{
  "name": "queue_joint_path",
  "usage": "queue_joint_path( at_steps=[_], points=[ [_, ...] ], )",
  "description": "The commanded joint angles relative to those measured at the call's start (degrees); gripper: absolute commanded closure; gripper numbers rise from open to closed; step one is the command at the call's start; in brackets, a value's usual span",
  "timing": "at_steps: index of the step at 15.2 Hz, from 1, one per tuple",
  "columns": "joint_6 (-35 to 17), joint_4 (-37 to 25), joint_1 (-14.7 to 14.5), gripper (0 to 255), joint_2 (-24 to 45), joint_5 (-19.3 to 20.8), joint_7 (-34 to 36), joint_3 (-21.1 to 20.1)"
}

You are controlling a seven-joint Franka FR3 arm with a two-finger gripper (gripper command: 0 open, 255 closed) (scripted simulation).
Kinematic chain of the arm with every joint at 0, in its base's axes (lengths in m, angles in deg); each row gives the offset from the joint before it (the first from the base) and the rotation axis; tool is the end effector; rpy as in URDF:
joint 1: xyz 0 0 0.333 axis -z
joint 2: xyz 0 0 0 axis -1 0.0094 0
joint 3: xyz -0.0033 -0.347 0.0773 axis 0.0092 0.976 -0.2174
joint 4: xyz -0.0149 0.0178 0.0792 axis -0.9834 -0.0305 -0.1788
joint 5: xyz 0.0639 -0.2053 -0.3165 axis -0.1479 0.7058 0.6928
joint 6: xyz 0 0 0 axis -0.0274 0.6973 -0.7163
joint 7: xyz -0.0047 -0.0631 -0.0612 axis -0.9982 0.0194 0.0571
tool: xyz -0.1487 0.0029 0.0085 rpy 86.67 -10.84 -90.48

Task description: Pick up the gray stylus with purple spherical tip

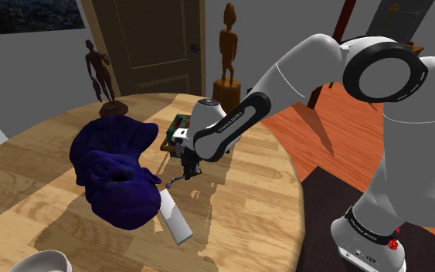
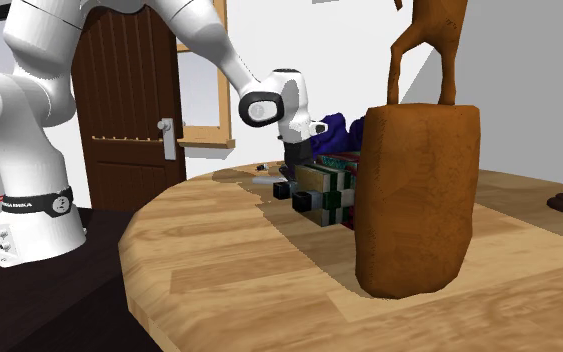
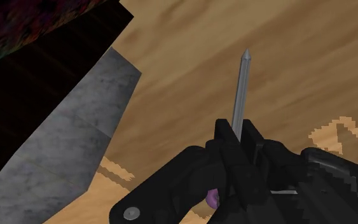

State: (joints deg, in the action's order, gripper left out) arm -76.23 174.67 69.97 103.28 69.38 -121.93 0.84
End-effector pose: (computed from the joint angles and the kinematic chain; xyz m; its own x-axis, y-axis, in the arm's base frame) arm 0.5593 0.3039 0.2436 0.0969 0.9606 0.2604 0.9890 -0.1223 0.0829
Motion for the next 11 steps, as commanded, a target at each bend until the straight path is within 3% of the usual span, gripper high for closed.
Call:
queue_joint_path(
  at_steps=[1,11],
  points=[
    [0.6,0.1,0.0,255,-0.6,0.0,0.1,0.0],
    [6.6,-0.4,0.0,255,-6.3,0.6,1.5,0.3]
  ],
)
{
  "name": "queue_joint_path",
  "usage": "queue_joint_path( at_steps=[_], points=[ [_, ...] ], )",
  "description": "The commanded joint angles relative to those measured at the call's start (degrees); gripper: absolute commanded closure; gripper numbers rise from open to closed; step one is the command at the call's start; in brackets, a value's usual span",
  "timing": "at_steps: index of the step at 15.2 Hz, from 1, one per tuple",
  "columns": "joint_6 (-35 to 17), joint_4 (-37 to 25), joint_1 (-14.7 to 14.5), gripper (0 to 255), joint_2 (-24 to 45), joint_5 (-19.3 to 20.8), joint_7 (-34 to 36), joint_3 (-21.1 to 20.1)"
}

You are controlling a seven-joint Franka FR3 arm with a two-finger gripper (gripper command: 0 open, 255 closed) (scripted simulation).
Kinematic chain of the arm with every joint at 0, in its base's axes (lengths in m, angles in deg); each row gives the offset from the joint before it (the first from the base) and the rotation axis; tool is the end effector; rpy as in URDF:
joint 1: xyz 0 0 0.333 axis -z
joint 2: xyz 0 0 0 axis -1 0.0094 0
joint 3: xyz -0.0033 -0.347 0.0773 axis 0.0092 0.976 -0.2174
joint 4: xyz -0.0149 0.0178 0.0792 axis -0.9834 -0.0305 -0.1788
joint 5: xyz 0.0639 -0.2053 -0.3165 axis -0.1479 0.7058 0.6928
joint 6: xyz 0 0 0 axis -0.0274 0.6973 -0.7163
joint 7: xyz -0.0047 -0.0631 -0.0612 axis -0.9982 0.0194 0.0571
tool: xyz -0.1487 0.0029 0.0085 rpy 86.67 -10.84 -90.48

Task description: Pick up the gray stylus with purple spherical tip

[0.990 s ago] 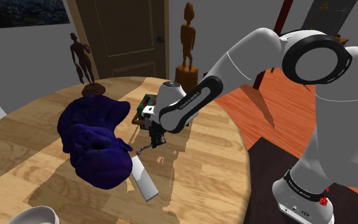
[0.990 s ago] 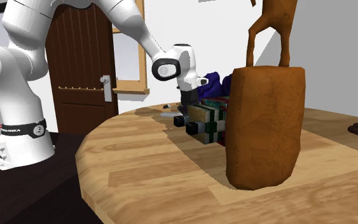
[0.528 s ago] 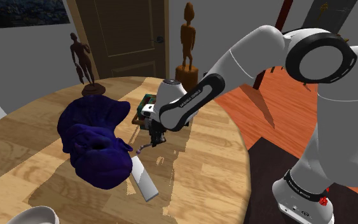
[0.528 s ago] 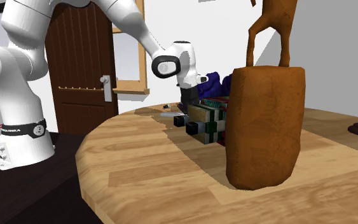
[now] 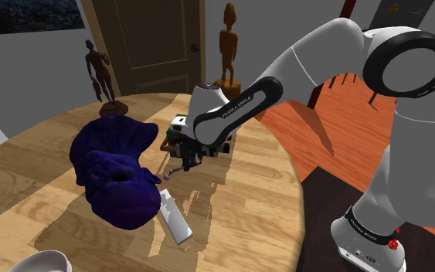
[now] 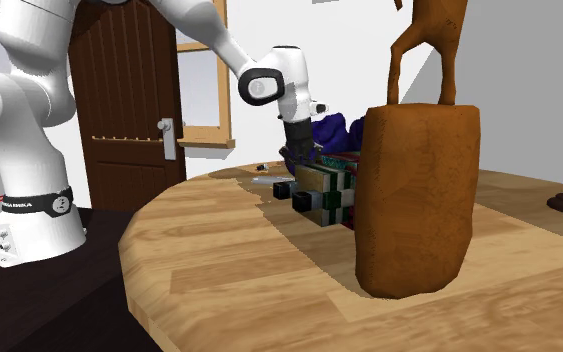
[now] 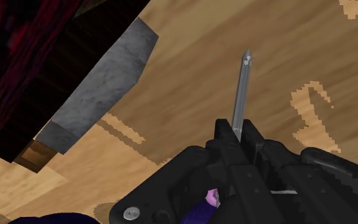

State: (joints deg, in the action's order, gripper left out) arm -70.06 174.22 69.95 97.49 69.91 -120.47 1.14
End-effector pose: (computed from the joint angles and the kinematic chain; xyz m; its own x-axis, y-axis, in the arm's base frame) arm 0.5551 0.3026 0.2981 0.0974 0.9606 0.2602 0.9890 -0.1227 0.0827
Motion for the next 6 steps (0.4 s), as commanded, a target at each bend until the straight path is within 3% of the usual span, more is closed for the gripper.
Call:
queue_joint_path(
  at_steps=[1,6],
  points=[
    [1.1,-0.1,0.0,255,-1.0,0.1,0.2,0.0],
    [3.1,-0.6,0.1,255,-2.6,0.3,0.7,0.1]
  ],
)
